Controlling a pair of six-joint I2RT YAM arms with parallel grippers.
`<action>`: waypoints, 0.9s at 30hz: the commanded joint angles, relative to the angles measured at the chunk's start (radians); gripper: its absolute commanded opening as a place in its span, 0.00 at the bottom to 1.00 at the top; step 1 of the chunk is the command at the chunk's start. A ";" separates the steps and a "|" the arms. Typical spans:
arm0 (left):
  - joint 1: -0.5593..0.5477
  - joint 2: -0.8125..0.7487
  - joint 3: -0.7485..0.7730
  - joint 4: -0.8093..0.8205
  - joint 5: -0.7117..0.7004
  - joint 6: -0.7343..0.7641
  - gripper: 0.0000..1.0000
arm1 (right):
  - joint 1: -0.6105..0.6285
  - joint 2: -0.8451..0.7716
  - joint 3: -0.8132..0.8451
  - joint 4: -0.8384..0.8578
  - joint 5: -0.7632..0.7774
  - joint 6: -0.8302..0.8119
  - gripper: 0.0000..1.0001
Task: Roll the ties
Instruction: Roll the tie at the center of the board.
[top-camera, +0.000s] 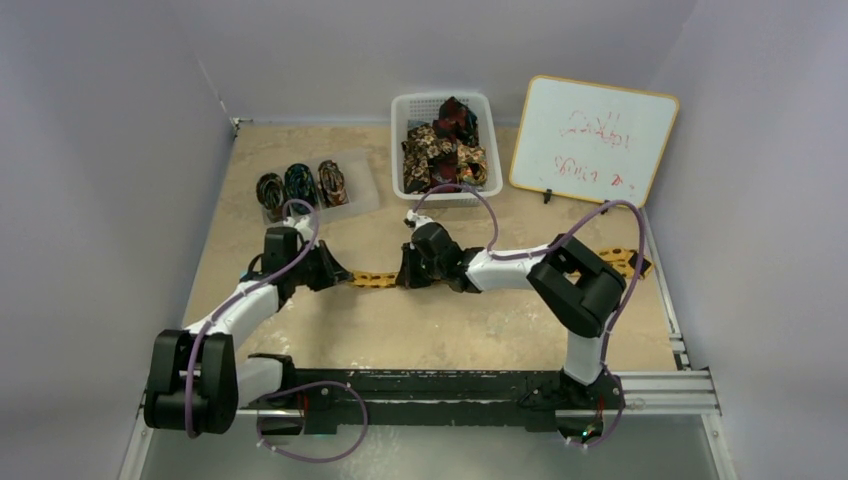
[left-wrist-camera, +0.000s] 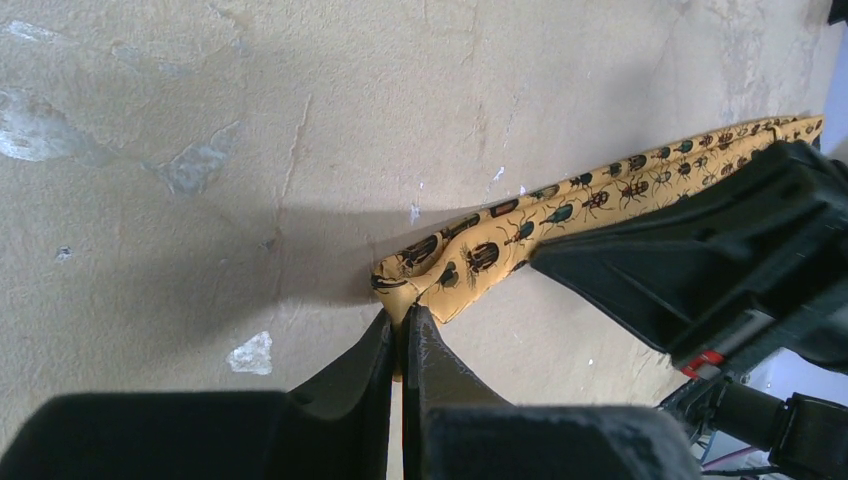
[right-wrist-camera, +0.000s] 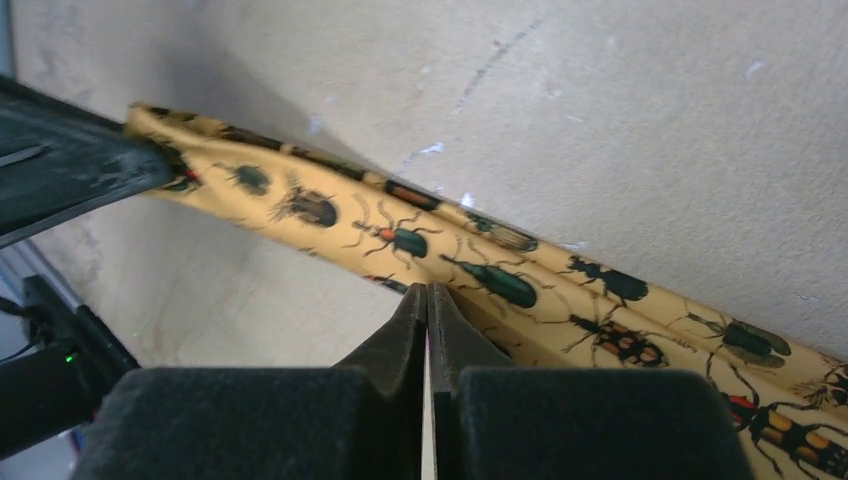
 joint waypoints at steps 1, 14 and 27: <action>-0.018 -0.025 0.030 -0.005 -0.024 -0.011 0.00 | 0.003 0.032 0.028 0.009 0.050 0.029 0.00; -0.029 -0.035 0.033 -0.016 -0.043 -0.010 0.00 | 0.003 -0.121 0.020 -0.049 0.081 0.002 0.00; -0.044 -0.059 0.048 -0.025 -0.031 -0.019 0.00 | 0.004 0.023 -0.004 -0.033 0.130 0.011 0.00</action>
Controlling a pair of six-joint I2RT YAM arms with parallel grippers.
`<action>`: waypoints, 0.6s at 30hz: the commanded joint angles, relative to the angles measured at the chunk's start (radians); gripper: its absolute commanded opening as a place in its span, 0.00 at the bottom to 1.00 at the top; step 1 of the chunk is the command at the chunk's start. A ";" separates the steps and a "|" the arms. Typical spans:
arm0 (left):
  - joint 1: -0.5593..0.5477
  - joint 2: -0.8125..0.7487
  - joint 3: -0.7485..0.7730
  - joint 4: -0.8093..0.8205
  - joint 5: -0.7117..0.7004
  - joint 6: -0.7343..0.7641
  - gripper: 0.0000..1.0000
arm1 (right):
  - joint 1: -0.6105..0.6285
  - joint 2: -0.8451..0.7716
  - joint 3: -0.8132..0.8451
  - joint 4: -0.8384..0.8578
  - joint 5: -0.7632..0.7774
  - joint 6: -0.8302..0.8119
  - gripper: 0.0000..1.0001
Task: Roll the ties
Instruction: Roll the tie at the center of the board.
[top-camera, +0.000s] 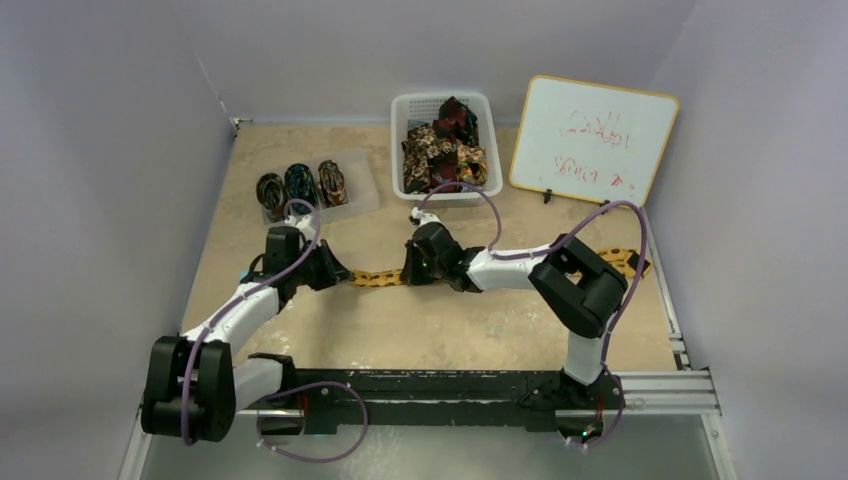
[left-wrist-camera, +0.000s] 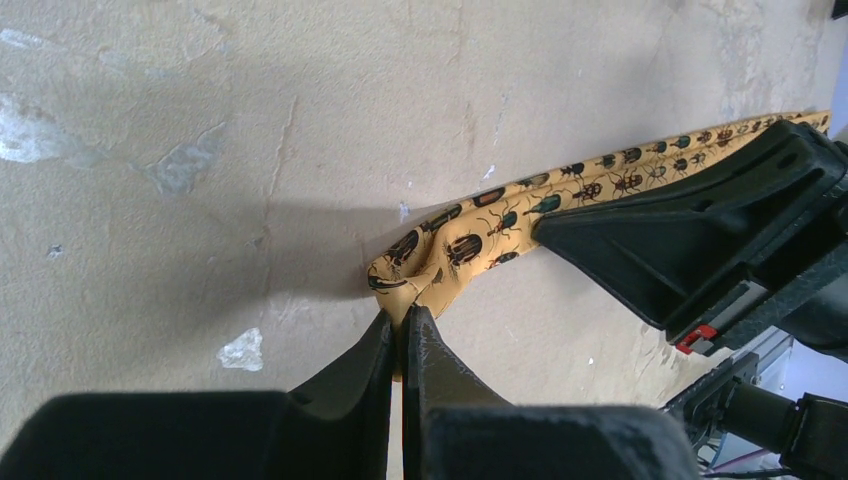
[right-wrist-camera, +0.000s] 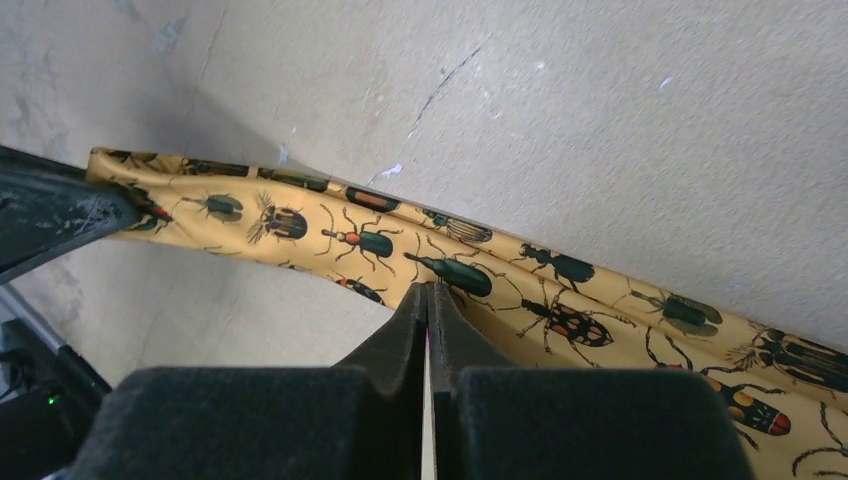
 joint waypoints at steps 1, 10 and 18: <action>-0.016 -0.028 0.050 -0.005 0.005 -0.019 0.00 | 0.003 0.022 -0.002 -0.003 0.049 -0.008 0.00; -0.113 -0.053 0.156 -0.058 -0.023 -0.036 0.00 | 0.004 0.013 -0.016 0.004 0.028 -0.007 0.00; -0.232 0.007 0.228 -0.039 -0.021 -0.073 0.00 | 0.003 0.004 -0.006 0.011 -0.056 0.021 0.00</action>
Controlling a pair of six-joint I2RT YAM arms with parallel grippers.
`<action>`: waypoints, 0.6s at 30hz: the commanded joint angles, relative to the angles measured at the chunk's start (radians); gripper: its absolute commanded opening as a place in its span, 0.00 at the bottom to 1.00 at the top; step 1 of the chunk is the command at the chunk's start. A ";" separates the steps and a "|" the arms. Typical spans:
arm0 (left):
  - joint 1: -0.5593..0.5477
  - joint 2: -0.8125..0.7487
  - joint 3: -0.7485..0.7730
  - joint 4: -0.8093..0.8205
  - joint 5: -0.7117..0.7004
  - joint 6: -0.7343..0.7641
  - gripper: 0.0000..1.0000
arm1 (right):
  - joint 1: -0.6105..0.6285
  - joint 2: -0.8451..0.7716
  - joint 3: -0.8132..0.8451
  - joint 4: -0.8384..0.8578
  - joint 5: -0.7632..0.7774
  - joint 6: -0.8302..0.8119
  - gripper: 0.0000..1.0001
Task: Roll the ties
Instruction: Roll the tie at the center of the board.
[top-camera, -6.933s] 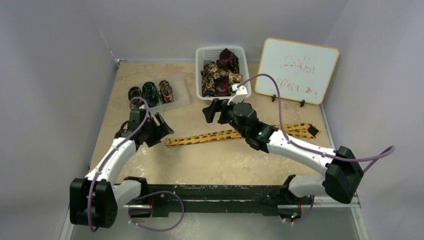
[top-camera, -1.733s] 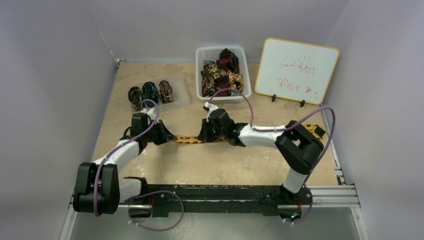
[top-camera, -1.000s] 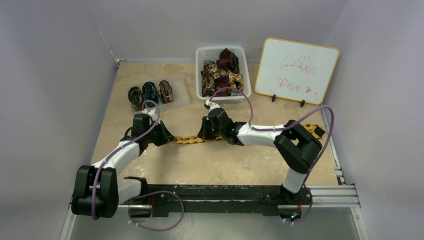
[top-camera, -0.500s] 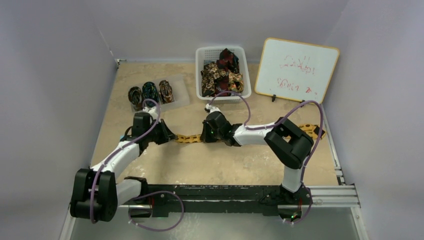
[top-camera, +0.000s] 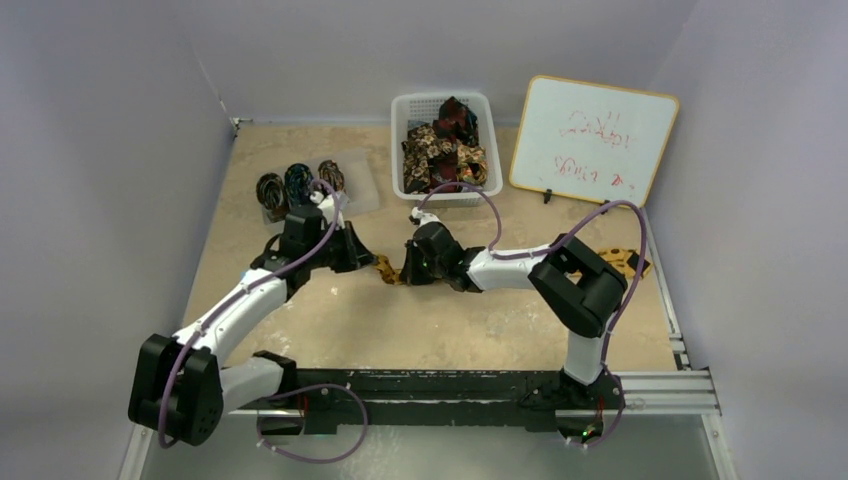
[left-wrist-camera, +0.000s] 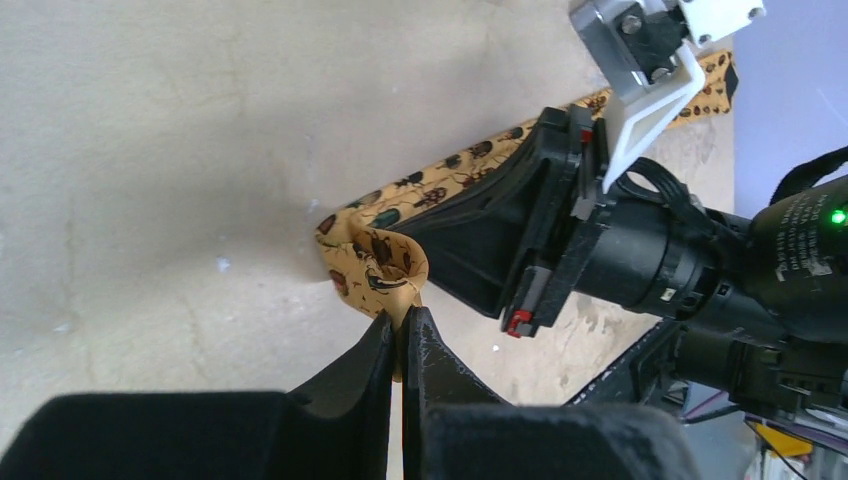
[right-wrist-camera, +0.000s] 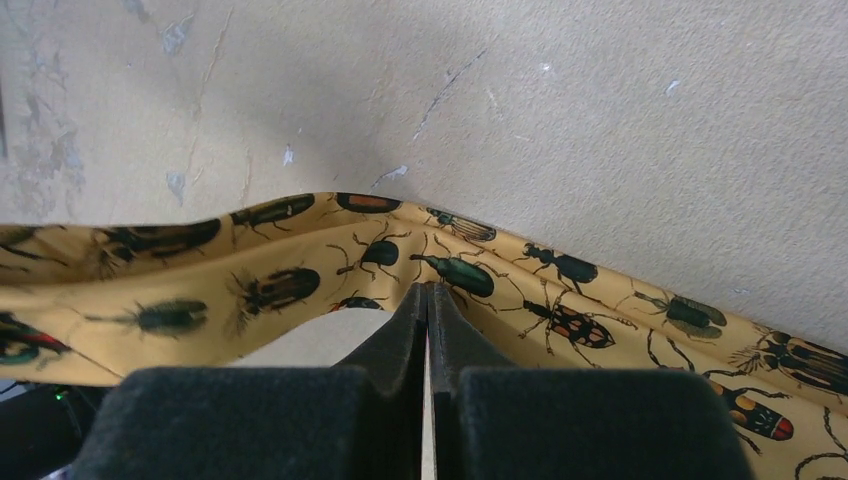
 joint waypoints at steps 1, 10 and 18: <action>-0.049 0.029 0.044 0.039 0.001 -0.048 0.00 | 0.005 -0.007 0.000 -0.017 -0.050 0.014 0.00; -0.161 0.080 0.102 0.085 -0.038 -0.087 0.00 | 0.002 -0.026 -0.004 0.007 -0.081 0.037 0.00; -0.190 0.109 0.134 0.034 -0.103 -0.088 0.00 | -0.001 -0.037 -0.013 0.041 -0.121 0.054 0.00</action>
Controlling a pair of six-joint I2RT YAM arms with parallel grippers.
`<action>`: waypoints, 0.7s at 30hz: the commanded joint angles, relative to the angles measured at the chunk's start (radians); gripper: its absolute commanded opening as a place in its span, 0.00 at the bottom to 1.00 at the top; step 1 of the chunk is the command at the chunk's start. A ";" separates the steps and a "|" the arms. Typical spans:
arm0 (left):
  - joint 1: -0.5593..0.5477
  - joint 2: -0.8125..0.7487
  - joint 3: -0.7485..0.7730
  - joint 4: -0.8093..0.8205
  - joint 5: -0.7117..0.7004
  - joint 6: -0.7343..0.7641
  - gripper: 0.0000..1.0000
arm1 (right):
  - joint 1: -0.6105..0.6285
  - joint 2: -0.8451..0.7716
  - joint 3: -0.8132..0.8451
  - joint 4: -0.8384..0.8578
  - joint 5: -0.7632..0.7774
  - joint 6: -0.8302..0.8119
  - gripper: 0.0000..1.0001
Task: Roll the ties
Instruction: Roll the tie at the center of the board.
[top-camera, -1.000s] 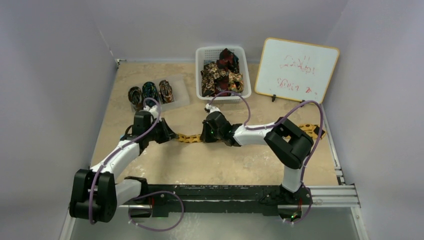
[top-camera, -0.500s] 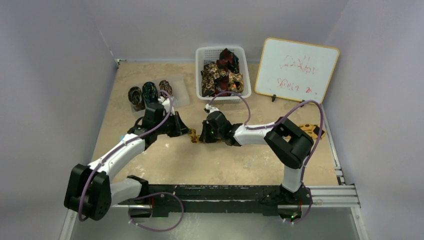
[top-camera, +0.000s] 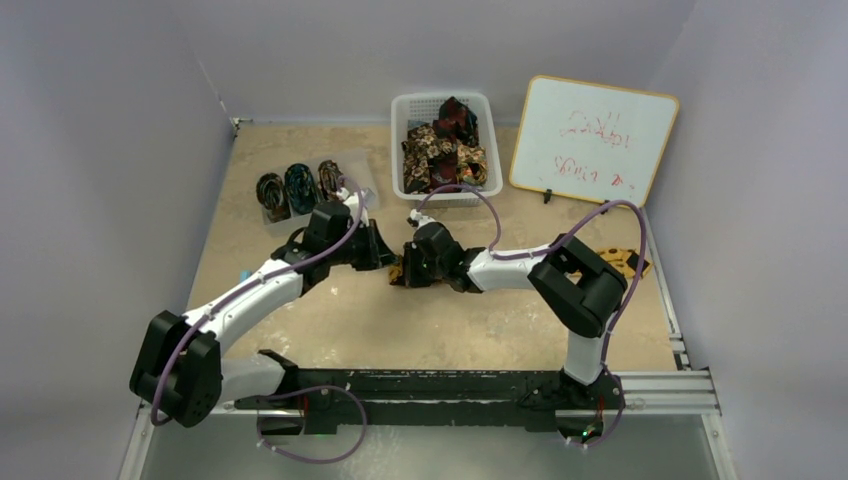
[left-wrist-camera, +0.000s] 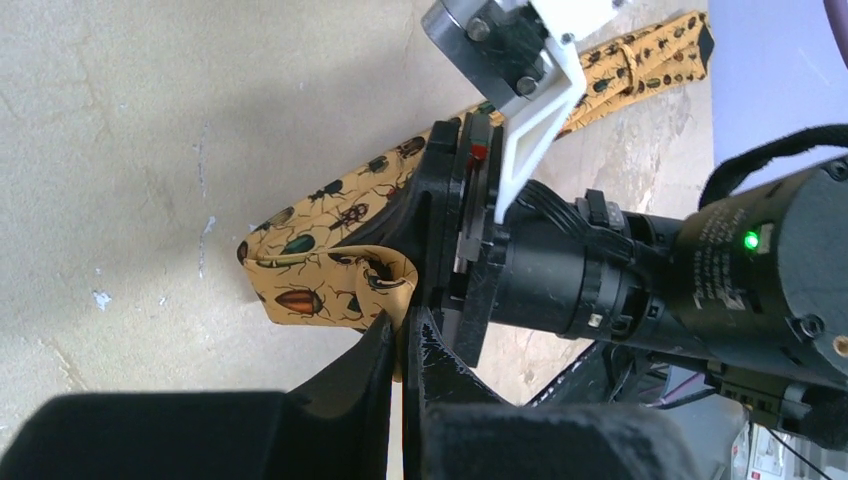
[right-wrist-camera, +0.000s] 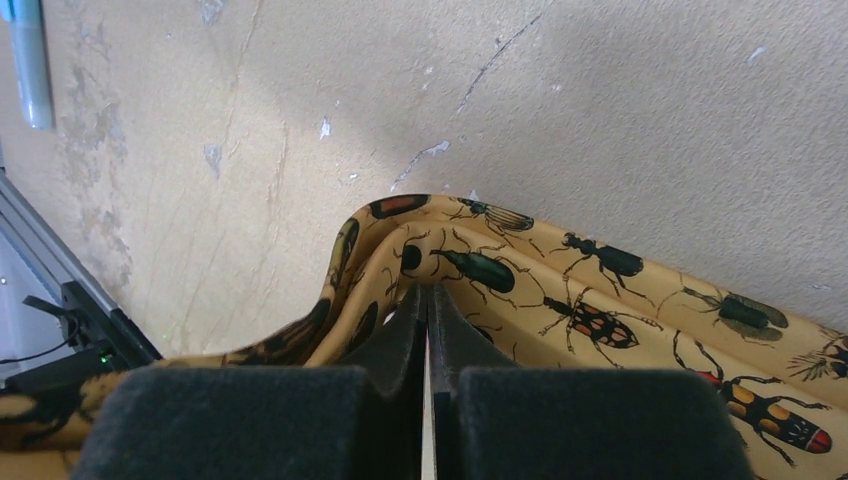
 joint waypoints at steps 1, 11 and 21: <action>-0.009 0.022 0.053 -0.020 -0.066 -0.007 0.00 | -0.002 -0.040 -0.010 0.028 -0.038 0.021 0.00; -0.009 -0.023 0.045 -0.157 -0.247 0.024 0.00 | -0.022 -0.149 -0.027 0.039 -0.054 0.020 0.00; -0.008 -0.017 0.057 -0.161 -0.245 0.032 0.00 | -0.022 -0.030 0.029 0.087 -0.052 0.026 0.00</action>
